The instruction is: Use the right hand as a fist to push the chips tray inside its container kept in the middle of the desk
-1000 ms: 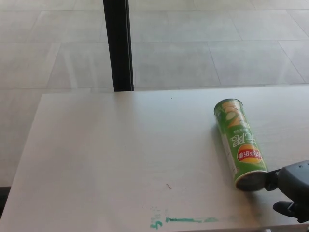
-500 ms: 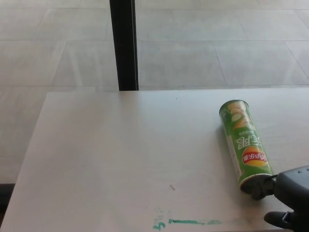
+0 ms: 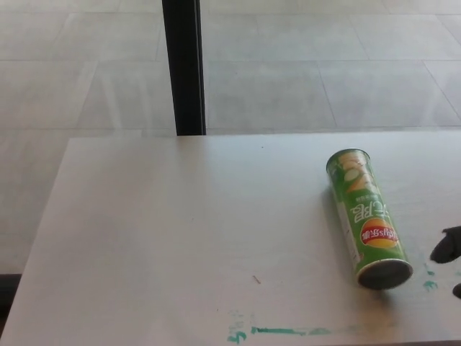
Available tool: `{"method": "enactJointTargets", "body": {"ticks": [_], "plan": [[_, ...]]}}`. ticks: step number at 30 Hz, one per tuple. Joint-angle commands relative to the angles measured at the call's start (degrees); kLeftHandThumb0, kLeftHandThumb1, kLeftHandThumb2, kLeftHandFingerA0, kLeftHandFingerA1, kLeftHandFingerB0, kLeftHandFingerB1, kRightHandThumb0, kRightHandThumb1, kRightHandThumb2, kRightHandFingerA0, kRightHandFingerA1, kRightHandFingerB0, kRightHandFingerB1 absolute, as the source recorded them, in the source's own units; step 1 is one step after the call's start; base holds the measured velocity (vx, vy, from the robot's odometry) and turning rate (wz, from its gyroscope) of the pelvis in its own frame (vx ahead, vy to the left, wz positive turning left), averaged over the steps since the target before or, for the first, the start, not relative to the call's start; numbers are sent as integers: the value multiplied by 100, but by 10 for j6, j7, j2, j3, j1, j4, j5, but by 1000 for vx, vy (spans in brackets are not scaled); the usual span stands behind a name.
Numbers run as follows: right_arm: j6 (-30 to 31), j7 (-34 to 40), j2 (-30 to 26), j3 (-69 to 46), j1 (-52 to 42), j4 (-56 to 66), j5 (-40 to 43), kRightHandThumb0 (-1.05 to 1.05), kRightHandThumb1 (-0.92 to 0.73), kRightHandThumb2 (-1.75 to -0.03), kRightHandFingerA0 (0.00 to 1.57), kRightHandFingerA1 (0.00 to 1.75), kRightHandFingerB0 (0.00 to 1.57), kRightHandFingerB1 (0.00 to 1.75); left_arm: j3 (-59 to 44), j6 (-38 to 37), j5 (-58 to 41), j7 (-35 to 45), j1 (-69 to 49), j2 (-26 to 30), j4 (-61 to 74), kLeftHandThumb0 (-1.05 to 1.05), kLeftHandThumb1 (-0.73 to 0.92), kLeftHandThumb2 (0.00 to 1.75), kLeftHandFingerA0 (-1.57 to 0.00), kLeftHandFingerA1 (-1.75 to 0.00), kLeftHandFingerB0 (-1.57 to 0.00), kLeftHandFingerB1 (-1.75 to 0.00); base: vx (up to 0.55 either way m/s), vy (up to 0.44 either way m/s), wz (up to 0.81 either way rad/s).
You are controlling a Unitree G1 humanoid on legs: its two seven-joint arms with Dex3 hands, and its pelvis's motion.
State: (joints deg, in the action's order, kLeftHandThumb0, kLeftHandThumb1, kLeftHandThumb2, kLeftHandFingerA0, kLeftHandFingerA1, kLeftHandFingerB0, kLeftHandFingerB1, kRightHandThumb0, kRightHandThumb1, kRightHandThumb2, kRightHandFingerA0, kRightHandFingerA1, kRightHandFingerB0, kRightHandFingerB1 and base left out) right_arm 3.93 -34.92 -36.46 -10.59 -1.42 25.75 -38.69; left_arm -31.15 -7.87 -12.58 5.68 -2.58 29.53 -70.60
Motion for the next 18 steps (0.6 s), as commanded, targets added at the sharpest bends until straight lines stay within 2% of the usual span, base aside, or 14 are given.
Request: {"method": "enactJointTargets", "body": {"ticks": [1,2,3,4,6,7,10,13,14,15,16,18], "plan": [[-39,-9,-3,-297,-27,-110,285,-51,-72,-61,88,98,55,48,6,-18,1,-4,-12,13,1,-71,92,71,-56,-66,-46,-52,0,0,0],[-51,-3,-2,-301,-27,-124,288,-51,-72,-61,88,98,55,48,8,-18,3,-5,-12,13,2,-71,92,71,-56,-66,-46,-52,0,0,0],[-80,36,13,-326,-13,-195,308,-55,-71,-61,88,99,57,45,2,-15,-3,-4,-11,12,2,-70,92,69,-57,-67,-46,-52,0,0,0],[-82,34,14,-328,-14,-194,309,-55,-71,-61,88,99,57,45,2,-15,-3,-4,-11,12,1,-70,92,69,-57,-67,-46,-52,0,0,0],[-127,47,12,-339,-8,-242,322,-57,-71,-61,87,99,56,47,2,-17,-2,-4,-11,12,-1,-70,92,68,-58,-68,-48,-52,0,0,0],[-186,100,22,-366,20,-344,341,-61,-71,-61,88,107,58,53,3,-16,-1,-2,-11,13,-4,-72,92,69,-58,-65,-50,-52,0,0,0],[-180,154,26,-387,40,-404,326,-70,-71,-62,90,108,57,57,3,-20,-1,-2,-13,11,0,-71,92,71,-56,-66,-48,-53,0,0,0],[-214,198,24,-397,56,-478,320,-78,-73,-62,94,108,56,64,-4,-16,-9,-3,-10,10,1,-71,92,68,-58,-70,-51,-55,0,0,0],[-214,234,35,-415,67,-520,326,-83,-74,-63,98,112,59,69,-2,-19,-7,0,-11,11,-3,-71,92,69,-57,-68,-47,-51,0,0,0],[-216,247,38,-422,72,-537,329,-86,-74,-63,99,109,61,68,-1,-19,-6,-1,-10,11,-4,-71,92,69,-58,-67,-49,-52,0,0,0],[-218,273,47,-439,81,-566,339,-85,-75,-63,104,112,62,76,0,-17,-4,-3,-9,11,-6,-71,92,70,-57,-65,-49,-52,0,0,0],[-210,307,66,-468,89,-592,354,-85,-76,-63,104,117,60,81,1,-20,-3,-4,-9,11,-8,-70,92,69,-57,-68,-48,-52,0,0,0]]}}
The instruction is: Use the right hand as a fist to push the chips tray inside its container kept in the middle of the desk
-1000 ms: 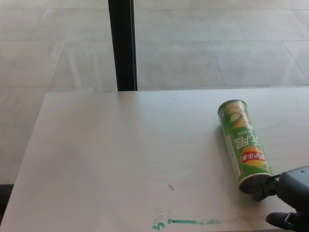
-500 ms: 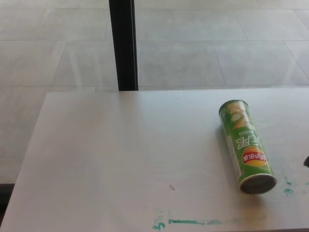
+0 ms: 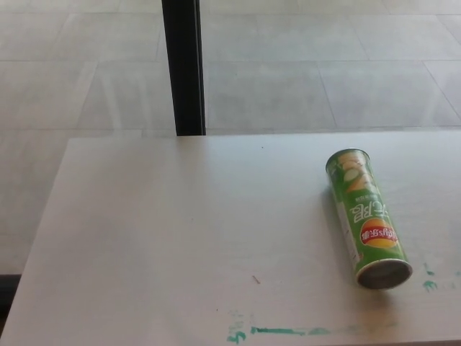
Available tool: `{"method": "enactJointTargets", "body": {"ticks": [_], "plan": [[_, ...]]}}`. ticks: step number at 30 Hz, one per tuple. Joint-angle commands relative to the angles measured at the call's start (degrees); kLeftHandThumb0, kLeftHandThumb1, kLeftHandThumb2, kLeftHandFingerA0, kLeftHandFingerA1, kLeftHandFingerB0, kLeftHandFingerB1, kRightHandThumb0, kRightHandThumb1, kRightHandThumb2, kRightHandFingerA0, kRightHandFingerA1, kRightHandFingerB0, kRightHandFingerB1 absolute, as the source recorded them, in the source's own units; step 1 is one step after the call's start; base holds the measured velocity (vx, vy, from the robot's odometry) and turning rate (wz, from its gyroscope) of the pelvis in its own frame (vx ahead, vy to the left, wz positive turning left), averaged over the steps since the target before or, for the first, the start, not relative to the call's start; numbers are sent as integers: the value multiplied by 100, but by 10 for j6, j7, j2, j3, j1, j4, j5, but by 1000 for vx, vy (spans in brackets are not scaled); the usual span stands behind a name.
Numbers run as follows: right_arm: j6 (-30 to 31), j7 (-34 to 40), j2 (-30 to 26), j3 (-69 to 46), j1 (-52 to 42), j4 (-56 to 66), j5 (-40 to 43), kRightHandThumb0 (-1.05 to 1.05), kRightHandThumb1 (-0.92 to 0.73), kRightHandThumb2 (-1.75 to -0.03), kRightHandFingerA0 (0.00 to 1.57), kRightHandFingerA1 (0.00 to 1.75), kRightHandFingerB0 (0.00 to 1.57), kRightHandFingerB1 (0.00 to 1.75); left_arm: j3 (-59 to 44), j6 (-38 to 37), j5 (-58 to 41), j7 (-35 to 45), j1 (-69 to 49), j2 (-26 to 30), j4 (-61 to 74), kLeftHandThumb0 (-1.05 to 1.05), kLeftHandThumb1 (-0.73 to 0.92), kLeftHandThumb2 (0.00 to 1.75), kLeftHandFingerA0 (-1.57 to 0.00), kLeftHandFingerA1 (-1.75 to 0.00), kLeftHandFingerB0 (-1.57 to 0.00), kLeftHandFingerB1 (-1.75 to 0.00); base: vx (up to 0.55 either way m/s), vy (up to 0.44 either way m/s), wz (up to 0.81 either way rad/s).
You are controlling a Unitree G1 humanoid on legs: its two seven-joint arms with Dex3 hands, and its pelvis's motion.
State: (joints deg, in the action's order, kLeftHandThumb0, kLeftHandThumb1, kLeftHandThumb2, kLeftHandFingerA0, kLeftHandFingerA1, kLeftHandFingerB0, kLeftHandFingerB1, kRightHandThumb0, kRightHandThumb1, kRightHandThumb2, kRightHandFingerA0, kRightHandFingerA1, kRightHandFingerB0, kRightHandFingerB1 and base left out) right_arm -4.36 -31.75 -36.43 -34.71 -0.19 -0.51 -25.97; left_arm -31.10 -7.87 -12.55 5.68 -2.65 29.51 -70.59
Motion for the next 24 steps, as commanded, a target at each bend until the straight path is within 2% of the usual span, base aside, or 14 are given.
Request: {"method": "enactJointTargets", "body": {"ticks": [1,2,3,5,6,10,12,17,18,19,20,21,22,24], "plan": [[-116,280,70,-239,84,-333,237,-85,-75,-63,103,118,61,82,-2,-17,-6,-4,-7,9,-8,-70,92,68,-58,-68,-50,-53,0,0,0],[-118,289,72,-246,87,-346,241,-82,-78,-64,101,121,57,86,-3,-15,-7,-5,-7,9,-8,-71,92,68,-59,-70,-50,-53,0,0,0],[-126,308,71,-254,89,-376,242,-81,-60,-103,107,118,53,85,-3,-15,-8,-4,-9,8,-4,-70,92,68,-57,-69,-48,-53,0,0,0],[-126,320,68,-263,94,-404,246,-81,-60,-103,107,118,53,85,-3,-15,-9,-3,-12,7,2,-70,92,68,-57,-69,-48,-53,0,0,0],[-110,362,70,-276,96,-433,243,-85,-78,-66,100,136,46,100,-8,-5,-15,-5,-9,7,1,-70,92,68,-59,-70,-50,-53,0,0,0],[-120,370,68,-298,102,-476,261,-82,-78,-64,99,139,50,112,-2,-13,-6,-7,-13,7,-3,-71,92,68,-58,-66,-49,-52,0,0,0],[-122,443,61,-286,93,-524,226,-80,-81,-68,99,150,43,122,-8,-10,-12,-11,-13,6,-8,-70,92,68,-58,-65,-50,-52,0,0,0],[-126,436,62,-336,100,-593,290,-79,-84,-73,102,162,42,141,-4,-11,-8,-15,-13,4,-7,-72,92,67,-59,-65,-52,-53,0,0,0],[-137,432,65,-354,108,-602,312,-77,-83,-69,88,159,49,141,-5,-8,-9,-16,-11,5,-8,-73,92,68,-60,-65,-52,-52,0,0,0],[-136,440,63,-358,109,-614,313,-82,-67,-113,103,132,64,117,-6,-7,-10,-16,-11,4,-7,-72,92,68,-58,-65,-51,-53,0,0,0],[-117,435,57,-373,113,-630,328,-82,-92,-65,94,168,29,157,-12,-1,-17,-15,-9,3,-9,-73,92,67,-59,-67,-52,-53,0,0,0],[-107,435,55,-378,114,-638,332,-83,-68,-114,117,141,54,111,-14,3,-19,-15,-8,3,-10,-71,92,68,-58,-66,-52,-53,0,0,0],[-105,437,58,-379,112,-640,331,-83,-92,-68,101,172,29,143,-10,2,-14,-16,-9,5,-9,-71,92,70,-59,-67,-51,-53,0,0,0],[-94,427,64,-394,112,-641,343,-83,-90,-66,102,162,25,152,-5,3,-9,-16,-8,11,-6,-71,92,70,-58,-66,-51,-54,0,0,0]]}}
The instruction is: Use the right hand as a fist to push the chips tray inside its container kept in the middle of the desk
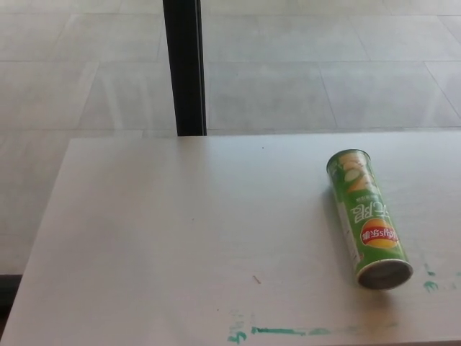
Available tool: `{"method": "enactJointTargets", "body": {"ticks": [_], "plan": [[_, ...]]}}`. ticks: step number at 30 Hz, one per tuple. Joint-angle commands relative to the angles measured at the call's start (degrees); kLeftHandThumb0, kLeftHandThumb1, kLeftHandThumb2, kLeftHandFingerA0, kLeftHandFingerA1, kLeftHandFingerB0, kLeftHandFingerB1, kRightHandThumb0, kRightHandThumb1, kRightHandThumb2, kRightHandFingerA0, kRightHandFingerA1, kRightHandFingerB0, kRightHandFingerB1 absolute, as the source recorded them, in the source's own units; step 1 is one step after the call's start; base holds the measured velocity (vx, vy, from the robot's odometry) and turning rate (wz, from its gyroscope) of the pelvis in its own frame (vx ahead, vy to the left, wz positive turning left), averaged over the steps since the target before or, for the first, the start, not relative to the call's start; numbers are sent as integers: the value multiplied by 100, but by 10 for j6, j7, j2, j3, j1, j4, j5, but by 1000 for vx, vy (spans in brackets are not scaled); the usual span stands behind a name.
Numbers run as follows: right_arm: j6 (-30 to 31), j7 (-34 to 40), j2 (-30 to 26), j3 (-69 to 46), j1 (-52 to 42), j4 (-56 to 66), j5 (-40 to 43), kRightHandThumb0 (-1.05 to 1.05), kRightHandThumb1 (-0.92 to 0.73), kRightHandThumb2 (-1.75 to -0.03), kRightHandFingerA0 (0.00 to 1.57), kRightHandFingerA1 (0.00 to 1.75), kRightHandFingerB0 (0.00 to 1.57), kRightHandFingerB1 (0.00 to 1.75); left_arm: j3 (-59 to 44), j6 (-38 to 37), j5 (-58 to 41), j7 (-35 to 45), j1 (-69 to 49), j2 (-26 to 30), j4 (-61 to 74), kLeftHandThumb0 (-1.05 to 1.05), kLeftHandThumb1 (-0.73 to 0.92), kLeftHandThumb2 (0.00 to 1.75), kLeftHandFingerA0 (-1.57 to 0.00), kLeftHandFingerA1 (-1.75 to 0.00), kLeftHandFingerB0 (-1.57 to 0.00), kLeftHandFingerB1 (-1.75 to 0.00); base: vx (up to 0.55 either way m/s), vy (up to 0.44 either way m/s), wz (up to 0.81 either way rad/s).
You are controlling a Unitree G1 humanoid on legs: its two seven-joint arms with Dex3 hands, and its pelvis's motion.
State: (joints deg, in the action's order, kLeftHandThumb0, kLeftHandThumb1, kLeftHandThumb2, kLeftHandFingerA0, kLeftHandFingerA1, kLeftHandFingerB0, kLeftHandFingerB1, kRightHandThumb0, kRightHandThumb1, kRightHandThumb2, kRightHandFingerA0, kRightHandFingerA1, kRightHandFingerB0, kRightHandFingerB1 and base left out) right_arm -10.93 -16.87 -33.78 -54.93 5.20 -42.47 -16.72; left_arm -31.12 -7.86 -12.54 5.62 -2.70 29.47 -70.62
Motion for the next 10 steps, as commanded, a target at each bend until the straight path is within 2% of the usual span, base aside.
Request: {"method": "enactJointTargets", "body": {"ticks": [1,2,4,5,6,7,8,9,10], "plan": [[-29,288,43,-188,58,-222,243,-81,-89,-71,96,175,38,145,-10,4,-15,-15,-8,11,-7,-70,71,107,-56,-70,-50,-63,0,0,0],[-24,280,44,-183,54,-225,236,-85,-68,-118,98,136,45,101,-4,-1,-7,-16,-11,12,-6,-72,92,69,-60,-65,-52,-54,0,0,0],[-28,277,43,-185,56,-233,236,-85,-67,-115,102,140,47,105,-4,1,-8,-18,-10,12,-8,-72,92,67,-60,-65,-54,-54,0,0,0],[-36,272,46,-189,60,-239,240,-85,-89,-69,95,172,41,165,-7,5,-12,-14,-5,13,-8,-71,92,66,-58,-64,-51,-53,0,0,0],[-32,266,44,-190,62,-245,242,-86,-87,-71,106,165,37,145,-8,6,-13,-13,-3,14,-8,-72,92,67,-60,-67,-52,-54,0,0,0],[-20,260,41,-190,64,-251,242,-86,-87,-71,106,165,37,145,-8,3,-13,-14,-4,13,-9,-72,92,67,-60,-67,-52,-54,0,0,0],[-27,262,41,-192,65,-254,243,-85,-82,-72,104,161,42,152,-11,8,-16,-18,0,10,-10,-73,91,67,-61,-67,-53,-54,0,0,0],[-29,274,42,-179,63,-255,227,-85,-82,-73,112,166,55,154,-11,10,-16,-21,0,10,-8,-71,91,67,-62,-65,-53,-53,0,0,0],[-33,272,43,-175,61,-256,222,-88,-85,-71,110,169,50,156,-8,8,-12,-21,-2,10,-7,-71,92,69,-62,-64,-53,-52,0,0,0]]}}
